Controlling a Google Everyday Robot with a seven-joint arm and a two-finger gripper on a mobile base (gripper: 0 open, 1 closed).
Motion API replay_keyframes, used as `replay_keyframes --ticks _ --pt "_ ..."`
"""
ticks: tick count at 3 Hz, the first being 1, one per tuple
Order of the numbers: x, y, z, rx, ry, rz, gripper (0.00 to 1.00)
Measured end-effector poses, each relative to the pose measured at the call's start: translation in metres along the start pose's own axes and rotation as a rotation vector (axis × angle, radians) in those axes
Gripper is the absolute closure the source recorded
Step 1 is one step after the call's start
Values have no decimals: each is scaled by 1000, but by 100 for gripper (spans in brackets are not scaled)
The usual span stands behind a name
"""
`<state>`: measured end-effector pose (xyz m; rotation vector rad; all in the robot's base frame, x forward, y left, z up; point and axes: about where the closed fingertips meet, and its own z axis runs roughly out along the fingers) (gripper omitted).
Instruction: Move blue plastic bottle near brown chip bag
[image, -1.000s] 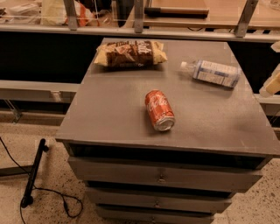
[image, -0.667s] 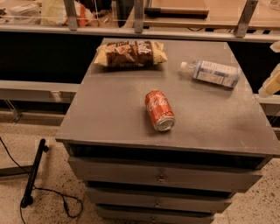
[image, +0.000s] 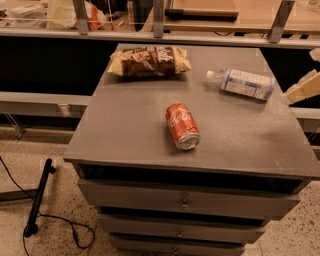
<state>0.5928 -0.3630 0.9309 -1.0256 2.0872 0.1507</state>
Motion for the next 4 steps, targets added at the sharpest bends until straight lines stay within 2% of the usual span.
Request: replay_keyframes --ticks 1,2,4 --pt "-4 -14 19 11 -65 81 0" --pt "-6 -20 39 -41 -64 109 0" --pt "-16 -26 72 -144 -43 103 0"
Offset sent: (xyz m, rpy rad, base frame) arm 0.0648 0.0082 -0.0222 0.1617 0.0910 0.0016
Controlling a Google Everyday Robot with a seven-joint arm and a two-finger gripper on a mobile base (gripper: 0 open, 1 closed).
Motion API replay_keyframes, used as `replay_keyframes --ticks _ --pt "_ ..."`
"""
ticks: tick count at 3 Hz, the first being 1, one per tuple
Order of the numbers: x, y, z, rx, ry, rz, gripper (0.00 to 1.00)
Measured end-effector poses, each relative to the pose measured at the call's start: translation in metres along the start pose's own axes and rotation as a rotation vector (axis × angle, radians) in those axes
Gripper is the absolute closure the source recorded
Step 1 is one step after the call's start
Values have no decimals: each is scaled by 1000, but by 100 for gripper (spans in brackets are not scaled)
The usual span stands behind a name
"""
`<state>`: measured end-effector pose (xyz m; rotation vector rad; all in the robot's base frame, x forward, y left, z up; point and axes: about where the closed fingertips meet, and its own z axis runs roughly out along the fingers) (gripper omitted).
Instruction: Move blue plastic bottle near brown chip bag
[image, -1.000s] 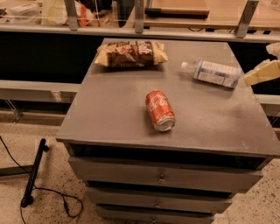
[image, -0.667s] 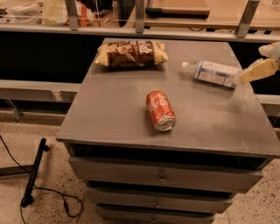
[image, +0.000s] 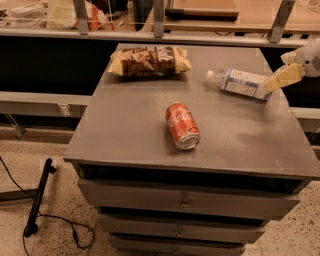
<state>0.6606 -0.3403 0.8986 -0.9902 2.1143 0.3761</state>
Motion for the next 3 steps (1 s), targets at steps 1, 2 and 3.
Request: replay_keyframes --ticks 1,2,3 --pt "-4 -2 16 -37 12 -9 0" --pt "-4 -4 33 -50 67 -19 0" --pt "-10 -2 46 -47 171 -63 0"
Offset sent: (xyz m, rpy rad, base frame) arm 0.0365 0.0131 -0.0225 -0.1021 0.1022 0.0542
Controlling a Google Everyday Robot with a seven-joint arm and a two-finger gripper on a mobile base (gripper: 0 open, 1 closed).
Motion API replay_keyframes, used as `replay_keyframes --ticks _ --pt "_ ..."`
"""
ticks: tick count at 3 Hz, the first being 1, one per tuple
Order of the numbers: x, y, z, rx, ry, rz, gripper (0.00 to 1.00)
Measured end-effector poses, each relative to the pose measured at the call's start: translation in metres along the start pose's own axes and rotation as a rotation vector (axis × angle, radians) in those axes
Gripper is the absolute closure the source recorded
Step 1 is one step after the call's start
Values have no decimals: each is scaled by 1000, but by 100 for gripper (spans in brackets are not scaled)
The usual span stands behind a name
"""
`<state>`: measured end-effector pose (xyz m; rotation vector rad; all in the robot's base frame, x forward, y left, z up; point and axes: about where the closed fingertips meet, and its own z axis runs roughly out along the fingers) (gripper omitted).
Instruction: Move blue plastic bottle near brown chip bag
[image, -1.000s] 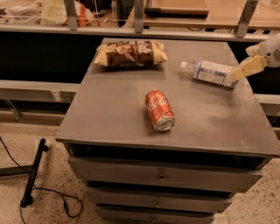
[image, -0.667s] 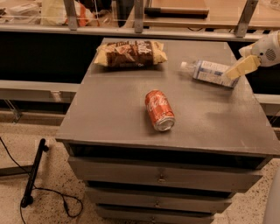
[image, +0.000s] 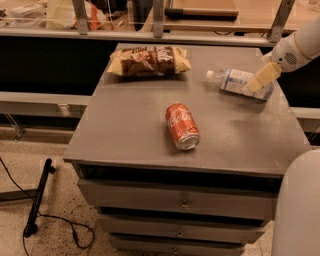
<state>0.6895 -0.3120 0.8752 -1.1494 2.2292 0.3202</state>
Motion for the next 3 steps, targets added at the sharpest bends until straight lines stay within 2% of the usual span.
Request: replay_keyframes --ticks 1,2,3 --pt "-11 2 6 11 82 -33 0" --pt "-17 5 13 1 131 -66 0" --pt "-18 10 32 -47 165 -90 0"
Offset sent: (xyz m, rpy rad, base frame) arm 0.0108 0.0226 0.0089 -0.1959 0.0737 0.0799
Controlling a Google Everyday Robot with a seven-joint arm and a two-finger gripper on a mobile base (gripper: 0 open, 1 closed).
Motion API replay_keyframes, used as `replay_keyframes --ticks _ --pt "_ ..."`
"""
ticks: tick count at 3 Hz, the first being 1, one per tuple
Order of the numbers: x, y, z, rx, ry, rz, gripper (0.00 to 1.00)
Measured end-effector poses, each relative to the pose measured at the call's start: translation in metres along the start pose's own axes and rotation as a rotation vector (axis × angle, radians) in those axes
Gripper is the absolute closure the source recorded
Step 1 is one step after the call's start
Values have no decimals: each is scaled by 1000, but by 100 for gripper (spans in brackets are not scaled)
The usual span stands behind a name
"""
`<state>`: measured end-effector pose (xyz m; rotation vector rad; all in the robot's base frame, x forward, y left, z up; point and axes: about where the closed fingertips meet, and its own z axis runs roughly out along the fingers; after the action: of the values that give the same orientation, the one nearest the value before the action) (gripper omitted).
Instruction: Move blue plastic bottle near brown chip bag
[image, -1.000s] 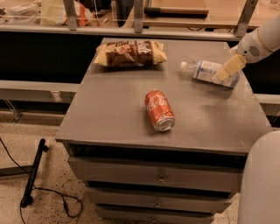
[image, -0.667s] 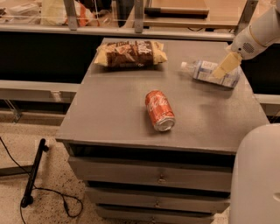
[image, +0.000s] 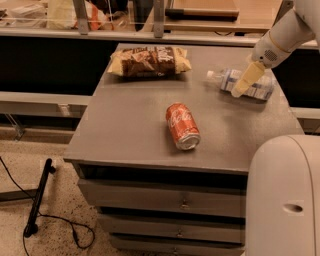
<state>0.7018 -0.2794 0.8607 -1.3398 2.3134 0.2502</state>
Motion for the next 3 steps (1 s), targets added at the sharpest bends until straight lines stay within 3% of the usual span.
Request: replay_keyframes --ticks 2,3 --pt "-5 -5 37 -50 7 -25 40" --pt "-8 -5 35 -48 4 -27 63"
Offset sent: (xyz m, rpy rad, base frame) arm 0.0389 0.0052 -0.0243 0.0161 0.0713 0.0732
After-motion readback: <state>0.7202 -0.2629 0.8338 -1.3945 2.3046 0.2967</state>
